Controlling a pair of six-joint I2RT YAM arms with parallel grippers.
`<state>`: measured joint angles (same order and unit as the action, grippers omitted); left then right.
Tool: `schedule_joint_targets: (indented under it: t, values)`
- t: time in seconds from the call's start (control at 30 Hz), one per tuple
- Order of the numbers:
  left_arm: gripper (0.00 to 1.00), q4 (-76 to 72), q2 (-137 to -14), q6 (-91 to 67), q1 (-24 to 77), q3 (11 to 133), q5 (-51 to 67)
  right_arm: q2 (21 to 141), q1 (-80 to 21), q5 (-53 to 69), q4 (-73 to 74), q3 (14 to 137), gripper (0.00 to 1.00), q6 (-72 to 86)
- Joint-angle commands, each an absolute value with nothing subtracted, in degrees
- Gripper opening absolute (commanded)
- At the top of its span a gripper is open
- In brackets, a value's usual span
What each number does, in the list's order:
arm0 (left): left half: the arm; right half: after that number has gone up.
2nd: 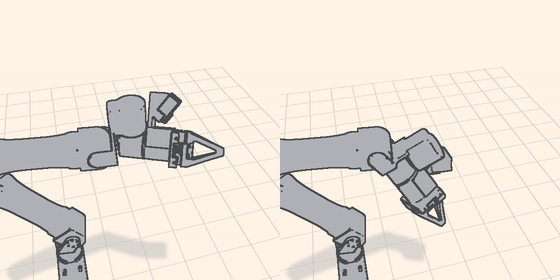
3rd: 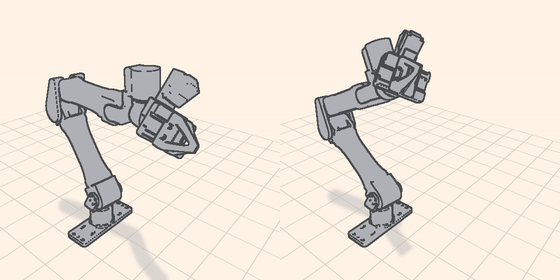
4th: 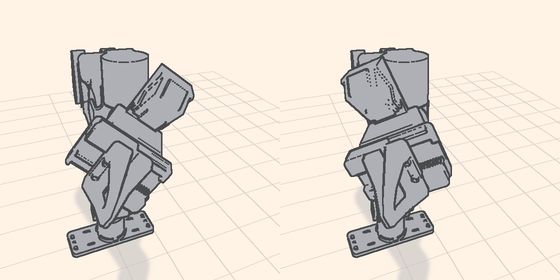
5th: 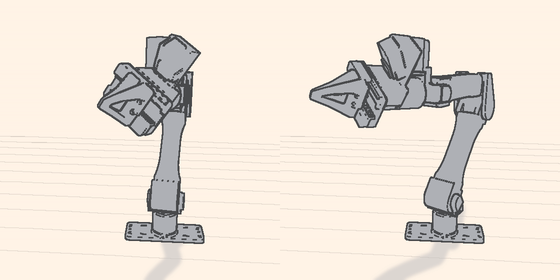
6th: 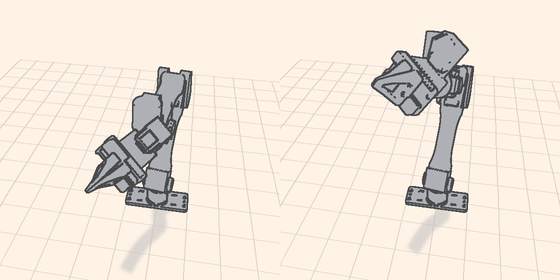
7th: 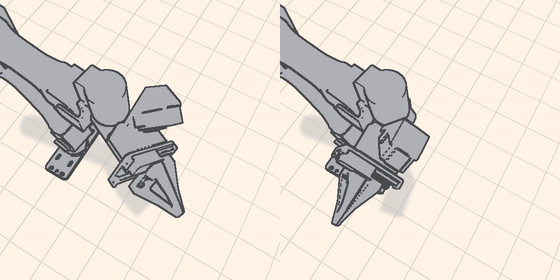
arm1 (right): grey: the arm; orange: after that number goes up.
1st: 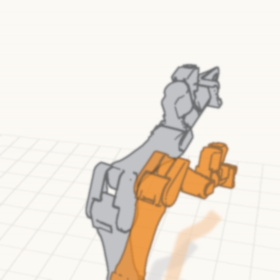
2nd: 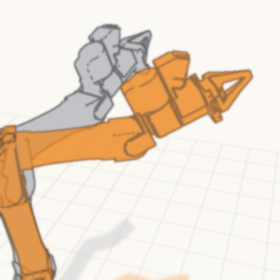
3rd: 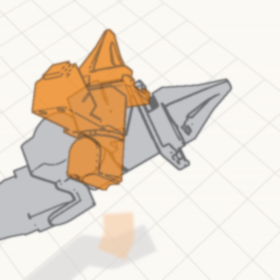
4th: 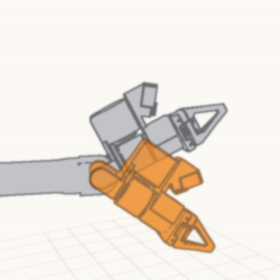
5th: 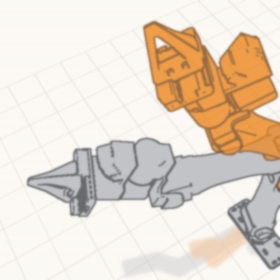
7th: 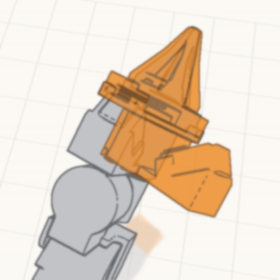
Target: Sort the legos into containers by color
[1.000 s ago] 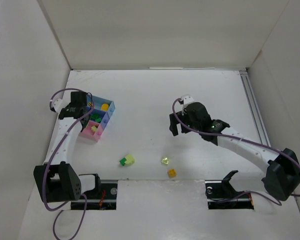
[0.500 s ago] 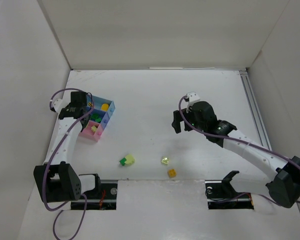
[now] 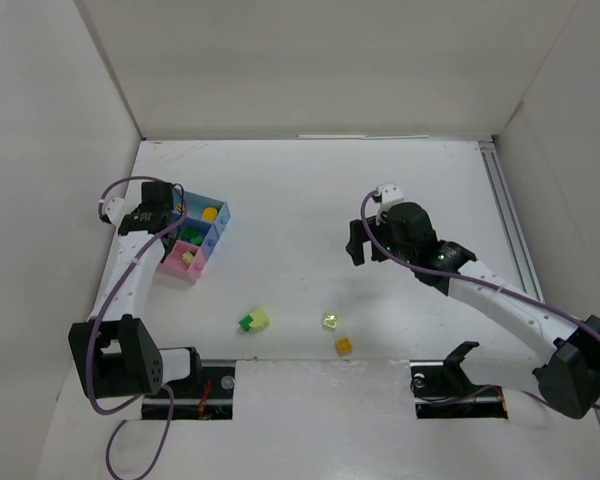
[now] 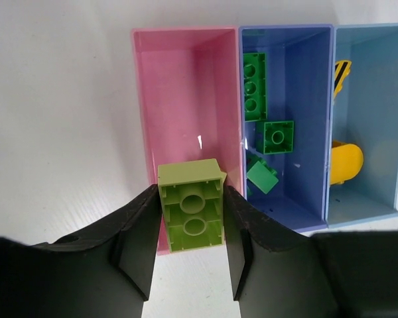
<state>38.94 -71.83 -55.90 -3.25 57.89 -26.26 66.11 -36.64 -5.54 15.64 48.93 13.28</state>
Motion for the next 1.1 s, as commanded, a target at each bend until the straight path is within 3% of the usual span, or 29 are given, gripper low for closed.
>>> schedule_joint_targets:
  t: [0.0, 0.33, 0.4, 0.43, 0.5, 0.57, 0.77, 0.97, 1.07]
  values:
    - [0.37, 35.0, -72.69, -55.73, -3.6, 58.1, -27.86, 65.47, -36.12, -6.06, 14.06, 49.13, 1.0, 13.45]
    - [0.38, 33.31, -80.06, -54.4, -3.6, 60.73, -29.09, 65.48, -35.6, -6.59, 15.38, 49.75, 1.0, 13.45]
    - [0.43, 34.63, -81.21, -54.93, -3.6, 61.35, -29.09, 65.48, -35.6, -6.59, 15.38, 49.75, 1.0, 13.45]
    - [0.54, 35.41, -81.73, -54.93, -3.6, 61.35, -29.09, 65.48, -35.6, -7.11, 15.38, 49.75, 1.0, 13.45]
    - [0.55, 36.04, -82.44, -55.46, -3.6, 61.96, -29.09, 65.48, -35.6, -7.12, 15.9, 49.75, 1.0, 13.45]
    - [0.69, 36.04, -82.44, -55.46, -3.6, 61.96, -28.04, 64.96, -35.6, -7.12, 15.91, 49.75, 1.0, 13.45]
    - [0.69, 36.04, -77.8, -54.06, -3.6, 60.91, -24.8, 63.72, -35.6, -6.59, 17.93, 49.13, 1.0, 13.45]
    - [0.8, 29.37, -70.5, -42.23, 6.22, 60.3, -15.66, 57.76, -35.6, -8.08, 22.13, 45.62, 1.0, 13.97]
    - [0.81, 26.38, -69.26, -37.81, 20.0, 60.9, -11.43, 54.6, -35.07, -10.36, 25.91, 43.95, 1.0, 16.77]
